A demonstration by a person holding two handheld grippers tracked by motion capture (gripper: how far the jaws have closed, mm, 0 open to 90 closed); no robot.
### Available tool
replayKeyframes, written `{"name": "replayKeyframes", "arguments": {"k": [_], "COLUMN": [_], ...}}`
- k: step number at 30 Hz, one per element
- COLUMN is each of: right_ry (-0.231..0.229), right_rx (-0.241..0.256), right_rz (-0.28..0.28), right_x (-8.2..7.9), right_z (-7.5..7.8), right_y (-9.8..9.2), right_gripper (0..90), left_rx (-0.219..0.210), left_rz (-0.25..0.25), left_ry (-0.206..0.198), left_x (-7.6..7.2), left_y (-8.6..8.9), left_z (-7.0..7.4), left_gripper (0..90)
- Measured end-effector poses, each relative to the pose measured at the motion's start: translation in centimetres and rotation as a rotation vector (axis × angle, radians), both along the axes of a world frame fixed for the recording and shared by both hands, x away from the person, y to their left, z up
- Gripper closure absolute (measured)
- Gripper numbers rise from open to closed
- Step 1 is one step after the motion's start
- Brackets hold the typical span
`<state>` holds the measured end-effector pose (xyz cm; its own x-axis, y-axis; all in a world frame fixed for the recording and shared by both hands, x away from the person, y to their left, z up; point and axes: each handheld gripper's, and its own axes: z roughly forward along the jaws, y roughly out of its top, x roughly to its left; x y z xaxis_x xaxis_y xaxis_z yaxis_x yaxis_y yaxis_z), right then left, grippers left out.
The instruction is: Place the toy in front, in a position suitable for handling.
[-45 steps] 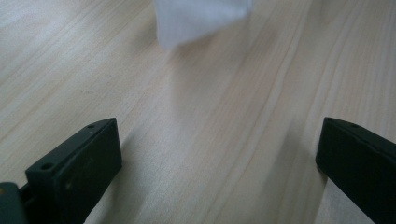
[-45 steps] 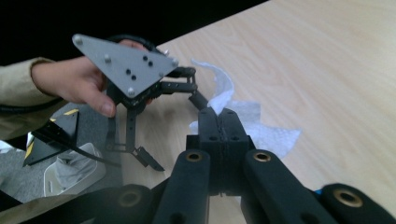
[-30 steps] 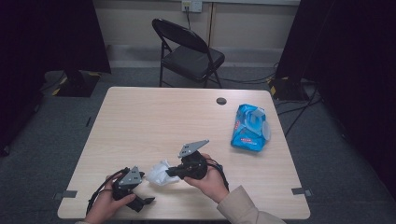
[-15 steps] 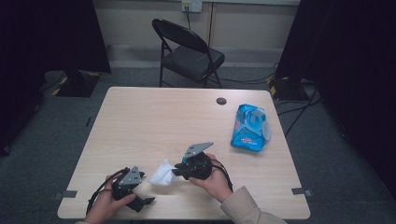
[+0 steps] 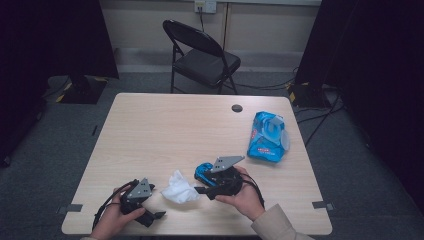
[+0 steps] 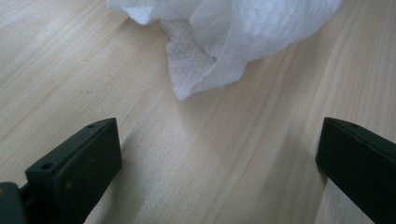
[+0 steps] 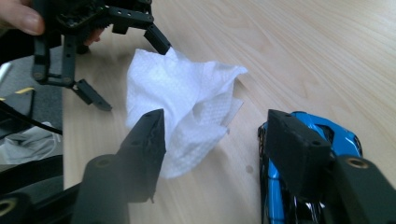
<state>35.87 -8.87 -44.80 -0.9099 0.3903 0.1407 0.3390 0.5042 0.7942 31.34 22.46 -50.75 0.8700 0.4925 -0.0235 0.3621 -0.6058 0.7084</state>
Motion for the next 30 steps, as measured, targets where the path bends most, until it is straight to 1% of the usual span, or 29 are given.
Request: {"name": "replayKeyframes", "arguments": {"k": [2, 4, 5, 6, 7, 9, 12, 13, 15, 16, 20, 22, 27, 28, 30], "right_ry": [0.012, -0.003, -0.016, -0.017, -0.021, -0.025, -0.030, -0.032, -0.021, -0.017, -0.016, -0.025, -0.026, -0.023, -0.022], "right_rx": [-0.005, -0.007, -0.010, -0.011, -0.009, 0.004, -0.002, -0.004, -0.006, -0.014, -0.020, -0.028, -0.068, -0.070, -0.076], "right_rz": [-0.009, -0.022, -0.035, -0.036, -0.042, -0.060, -0.082, -0.081, -0.085, -0.094, -0.128, -0.145, -0.176, -0.171, -0.183], "right_x": [-0.1, -0.2, -0.3, -0.4, -0.5, -0.6, -0.8, -0.9, -1.0, -1.1, -1.3, -1.4, -1.3, -1.2, -1.0], "right_z": [0.2, 0.5, 0.6, 0.7, 0.7, 0.8, 0.7, 0.6, 0.2, 0.0, -0.9, -1.5, -3.0, -3.3, -3.8], "right_y": [-0.6, -1.2, -1.5, -1.8, -2.1, -2.8, -3.8, -4.2, -5.1, -5.6, -7.4, -8.0, -8.5, -8.5, -8.4], "right_gripper": [35.1, 33.1, 31.9, 30.3, 29.0, 27.2, 23.4, 21.3, 20.6, 20.0, 18.4, 18.1, 17.4, 16.8, 16.1], "left_rx": [-0.005, 0.002, -0.005, 0.002, -0.005, -0.005, -0.005, -0.004, -0.004, -0.004, -0.004, -0.003, -0.003, -0.003, -0.002], "left_rz": [0.004, -0.001, 0.003, -0.001, 0.004, 0.004, 0.004, 0.005, 0.005, 0.005, 0.006, 0.006, 0.006, 0.006, 0.005], "left_ry": [0.001, -0.001, 0.001, -0.001, 0.000, 0.000, 0.001, 0.000, 0.000, 0.000, 0.000, 0.002, 0.002, 0.002, 0.003], "left_x": [0.0, 0.0, 0.0, 0.0, 0.0, 0.0, 0.0, 0.0, 0.0, 0.0, 0.0, 0.0, 0.0, 0.0, 0.0], "left_y": [0.0, 0.0, 0.0, 0.0, 0.0, 0.0, 0.0, 0.0, 0.0, 0.0, 0.0, 0.0, 0.0, 0.0, 0.0], "left_z": [0.0, 0.0, 0.0, 0.0, 0.0, 0.0, 0.0, 0.0, 0.0, 0.0, 0.0, 0.0, 0.0, 0.0, 0.0], "left_gripper": [0.0, 0.0, 0.0, 0.0, 0.0, 0.0, 0.0, 0.0, 0.0, 0.0, 0.0, 0.0, 0.0, 0.0, 0.0]}}
